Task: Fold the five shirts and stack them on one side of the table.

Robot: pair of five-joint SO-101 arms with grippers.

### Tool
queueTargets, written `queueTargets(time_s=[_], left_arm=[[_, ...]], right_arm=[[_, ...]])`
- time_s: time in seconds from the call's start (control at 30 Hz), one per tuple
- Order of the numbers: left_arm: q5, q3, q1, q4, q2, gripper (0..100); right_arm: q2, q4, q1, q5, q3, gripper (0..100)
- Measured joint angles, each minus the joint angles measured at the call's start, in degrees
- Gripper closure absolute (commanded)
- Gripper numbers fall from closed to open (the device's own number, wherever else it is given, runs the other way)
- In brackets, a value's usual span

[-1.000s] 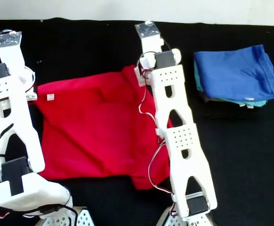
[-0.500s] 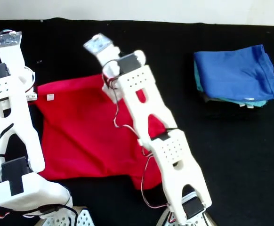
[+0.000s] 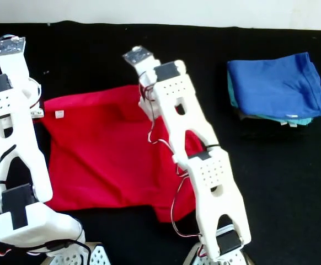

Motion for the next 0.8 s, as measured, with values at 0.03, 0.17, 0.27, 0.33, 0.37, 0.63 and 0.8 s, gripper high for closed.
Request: queueTargets(time_s=[0.03,0.17,0.27,0.33,0.37,0.63,0.8], left_arm=[[0.0,0.3,0.0,0.0,-0.1,99],[0.0,1.1,0.0,0.0,-0.1,99],[0.0,1.1,0.0,0.0,-0.1,99],[0.0,1.1,0.0,0.0,-0.1,99],[0.0,1.1,0.0,0.0,-0.1,99],[0.0,1.1,0.0,0.0,-0.1,99],[0.0,1.1,0.0,0.0,-0.1,99]], right_arm=[[0.0,-0.4,0.1,0.0,0.0,80.7],[0.2,-2.0,0.2,0.0,0.6,80.7],[2.2,-2.2,0.4,0.0,0.6,80.7],[3.8,-2.6,1.2,0.4,0.6,80.7],[4.2,-2.7,1.8,1.1,0.6,80.7],[4.3,-2.7,5.4,2.5,0.6,80.7],[4.3,-3.2,7.4,2.6,0.6,80.7]])
